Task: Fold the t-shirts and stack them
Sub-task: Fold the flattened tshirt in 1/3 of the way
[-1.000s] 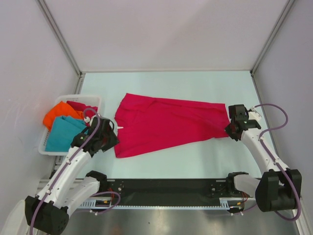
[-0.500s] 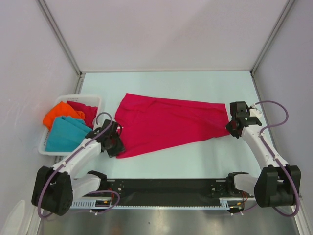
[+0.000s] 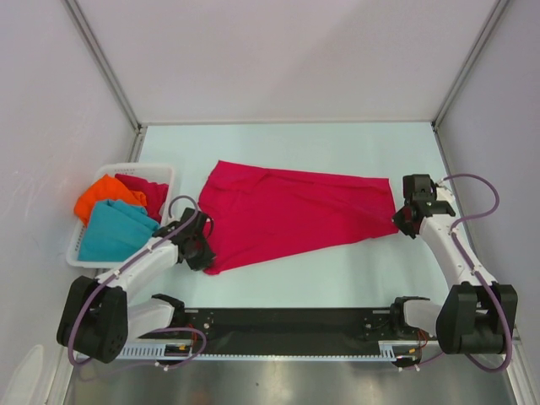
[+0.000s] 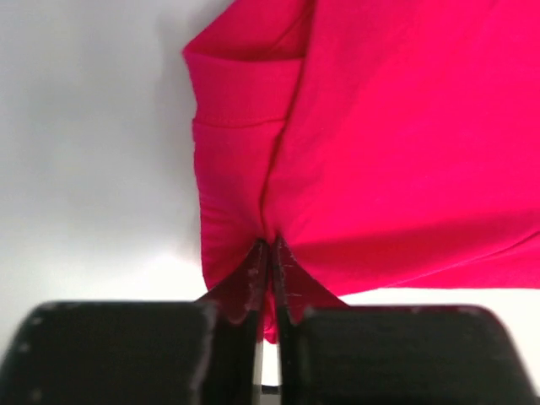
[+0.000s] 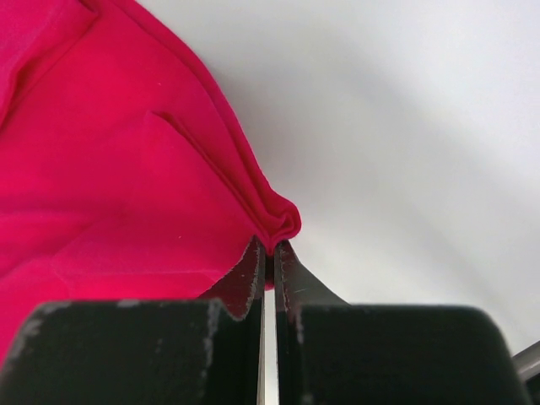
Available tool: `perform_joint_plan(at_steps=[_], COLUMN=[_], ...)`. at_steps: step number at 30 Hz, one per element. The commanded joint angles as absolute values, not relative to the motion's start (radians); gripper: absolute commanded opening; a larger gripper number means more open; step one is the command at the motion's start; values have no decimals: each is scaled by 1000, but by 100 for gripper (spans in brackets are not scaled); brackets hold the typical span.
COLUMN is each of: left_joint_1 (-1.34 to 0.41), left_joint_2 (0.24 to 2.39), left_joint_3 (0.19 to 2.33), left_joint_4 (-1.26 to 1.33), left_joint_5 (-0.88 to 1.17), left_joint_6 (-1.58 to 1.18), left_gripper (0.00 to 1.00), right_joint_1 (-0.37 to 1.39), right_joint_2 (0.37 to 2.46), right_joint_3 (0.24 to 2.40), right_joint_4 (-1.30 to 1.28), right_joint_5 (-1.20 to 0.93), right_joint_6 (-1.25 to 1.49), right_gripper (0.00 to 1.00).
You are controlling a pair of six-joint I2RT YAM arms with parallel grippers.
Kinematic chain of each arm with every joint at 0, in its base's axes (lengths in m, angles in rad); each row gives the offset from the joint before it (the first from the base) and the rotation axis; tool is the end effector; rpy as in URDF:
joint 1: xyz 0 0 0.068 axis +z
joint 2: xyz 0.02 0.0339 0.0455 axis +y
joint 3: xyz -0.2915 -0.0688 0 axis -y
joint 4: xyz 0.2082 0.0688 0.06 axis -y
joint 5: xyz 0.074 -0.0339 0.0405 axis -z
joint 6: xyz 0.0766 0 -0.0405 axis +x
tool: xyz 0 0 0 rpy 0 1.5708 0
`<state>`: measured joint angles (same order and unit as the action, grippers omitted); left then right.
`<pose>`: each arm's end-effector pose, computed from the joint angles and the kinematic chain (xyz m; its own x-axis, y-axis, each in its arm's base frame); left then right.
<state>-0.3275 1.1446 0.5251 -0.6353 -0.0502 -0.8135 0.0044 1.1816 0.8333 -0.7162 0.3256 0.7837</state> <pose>0.1438 -0.0448 0.1638 -0.8410 -0.4808 -0.2481 -0.4434 0.8753 -0.1931 0.1968 -0.0236 0.2404 -0.5129 0.6666 -0.5410 0.7243 0.6743 0.1442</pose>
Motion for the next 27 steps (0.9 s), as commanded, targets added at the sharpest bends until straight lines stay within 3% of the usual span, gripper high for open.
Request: perform_joint_plan(at_steps=[1, 16, 27], left_joint_1=[-341, -344, -344], left_joint_2=[1128, 899, 871], left_joint_3=[496, 656, 742], left_joint_4=[-581, -845, -922], left_joint_5=[-34, -77, -92], left_joint_6=[-848, -881, -868], left_gripper=[3, 0, 0], right_joint_1=[-29, -61, -61], right_joint_2=[1154, 1114, 1069], right_joint_3=[879, 914, 914], right_joint_4=[-710, -753, -811], right_joint_5=[327, 290, 290], right_joint_6=[752, 718, 698], right_gripper=[0, 0, 0])
